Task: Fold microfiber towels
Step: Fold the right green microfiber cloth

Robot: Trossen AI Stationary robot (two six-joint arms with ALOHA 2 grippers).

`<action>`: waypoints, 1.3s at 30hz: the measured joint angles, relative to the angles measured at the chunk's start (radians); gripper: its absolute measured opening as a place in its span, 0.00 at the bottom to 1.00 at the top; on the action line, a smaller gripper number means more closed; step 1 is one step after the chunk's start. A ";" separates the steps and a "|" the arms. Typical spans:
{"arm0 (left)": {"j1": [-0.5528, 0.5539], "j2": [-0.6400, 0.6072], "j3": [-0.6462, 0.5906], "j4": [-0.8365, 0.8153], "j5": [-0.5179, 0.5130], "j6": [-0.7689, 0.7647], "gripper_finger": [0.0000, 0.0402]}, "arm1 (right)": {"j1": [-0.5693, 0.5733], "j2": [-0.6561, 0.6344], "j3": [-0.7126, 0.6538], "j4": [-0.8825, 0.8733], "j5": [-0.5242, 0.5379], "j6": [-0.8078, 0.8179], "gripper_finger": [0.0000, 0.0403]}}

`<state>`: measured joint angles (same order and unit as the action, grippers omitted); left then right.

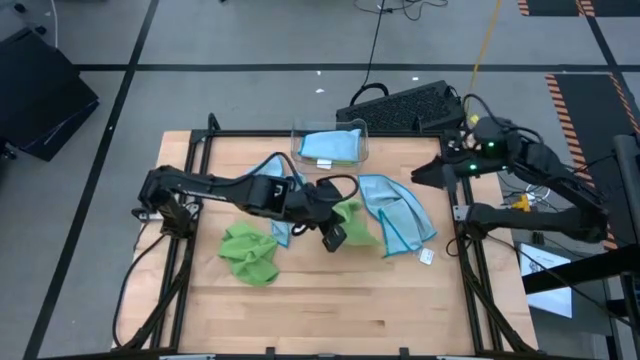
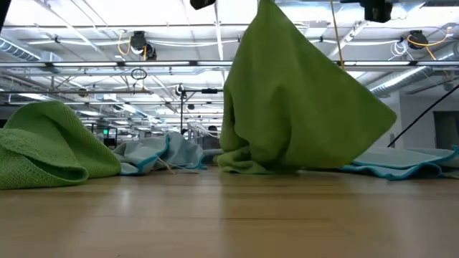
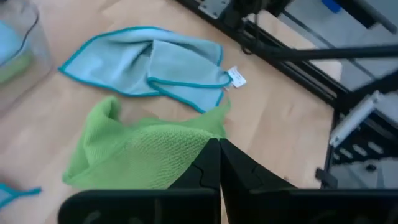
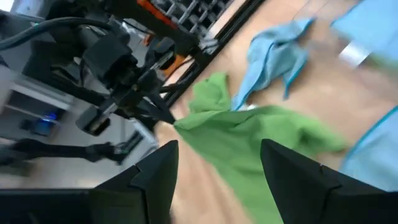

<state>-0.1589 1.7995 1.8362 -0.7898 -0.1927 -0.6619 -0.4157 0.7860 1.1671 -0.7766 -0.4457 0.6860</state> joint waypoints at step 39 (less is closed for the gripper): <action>-0.297 -0.038 -0.001 -0.210 -0.088 -0.175 0.06 | 0.641 0.625 0.000 0.238 0.534 0.376 0.55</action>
<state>-0.4557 1.7611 1.8348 -0.9995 -0.2805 -0.8366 0.2248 1.4109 1.1667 -0.5387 0.0883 1.0621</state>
